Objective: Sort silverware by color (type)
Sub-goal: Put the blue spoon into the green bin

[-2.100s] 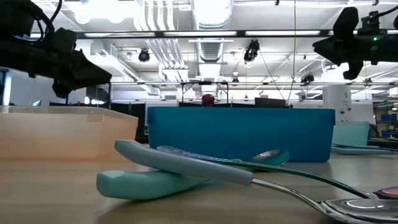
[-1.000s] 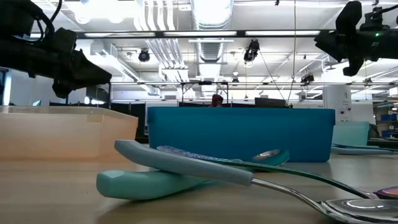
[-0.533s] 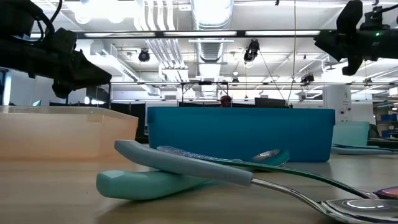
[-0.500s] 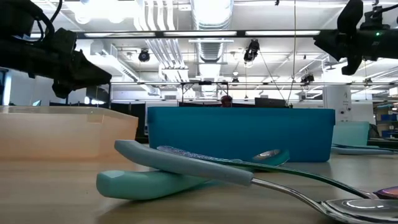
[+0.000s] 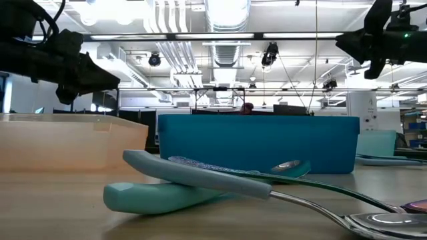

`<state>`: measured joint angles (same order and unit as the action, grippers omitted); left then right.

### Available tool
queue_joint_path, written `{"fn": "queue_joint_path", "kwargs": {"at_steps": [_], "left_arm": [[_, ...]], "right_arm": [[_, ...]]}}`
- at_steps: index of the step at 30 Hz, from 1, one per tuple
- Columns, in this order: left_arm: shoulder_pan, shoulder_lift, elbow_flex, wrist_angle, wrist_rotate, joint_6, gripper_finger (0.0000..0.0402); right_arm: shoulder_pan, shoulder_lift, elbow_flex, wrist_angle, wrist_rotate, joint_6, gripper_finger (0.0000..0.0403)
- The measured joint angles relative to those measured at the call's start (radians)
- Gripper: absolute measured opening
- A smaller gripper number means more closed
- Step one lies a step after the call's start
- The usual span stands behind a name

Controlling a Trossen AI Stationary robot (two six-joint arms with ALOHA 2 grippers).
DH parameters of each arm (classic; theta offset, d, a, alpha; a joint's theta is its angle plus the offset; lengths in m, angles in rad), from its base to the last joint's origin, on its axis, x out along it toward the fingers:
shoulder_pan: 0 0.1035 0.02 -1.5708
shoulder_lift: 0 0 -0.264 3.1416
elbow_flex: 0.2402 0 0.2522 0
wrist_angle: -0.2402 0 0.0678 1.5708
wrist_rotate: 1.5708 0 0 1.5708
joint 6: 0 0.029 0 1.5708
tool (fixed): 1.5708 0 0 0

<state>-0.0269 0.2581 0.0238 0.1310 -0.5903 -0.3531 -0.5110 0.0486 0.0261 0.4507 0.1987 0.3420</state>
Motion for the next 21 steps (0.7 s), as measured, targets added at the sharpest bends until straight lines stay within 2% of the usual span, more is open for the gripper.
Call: {"fn": "queue_joint_path", "kwargs": {"at_steps": [10, 14, 21], "left_arm": [[0.000, 0.000, 0.000, 0.003, -0.013, -0.018, 0.0075], [0.000, 0.000, 0.000, 0.007, -0.062, -0.026, 0.0075], [0.001, 0.001, 0.000, 0.068, -0.075, -0.101, 0.0075]], "right_arm": [[0.000, 0.000, 0.000, -0.005, 0.011, 0.076, 0.0068], [0.000, 0.000, 0.000, -0.004, 0.011, 0.115, 0.0068], [0.000, 0.000, 0.000, 0.003, 0.003, 0.173, 0.0068]]}}
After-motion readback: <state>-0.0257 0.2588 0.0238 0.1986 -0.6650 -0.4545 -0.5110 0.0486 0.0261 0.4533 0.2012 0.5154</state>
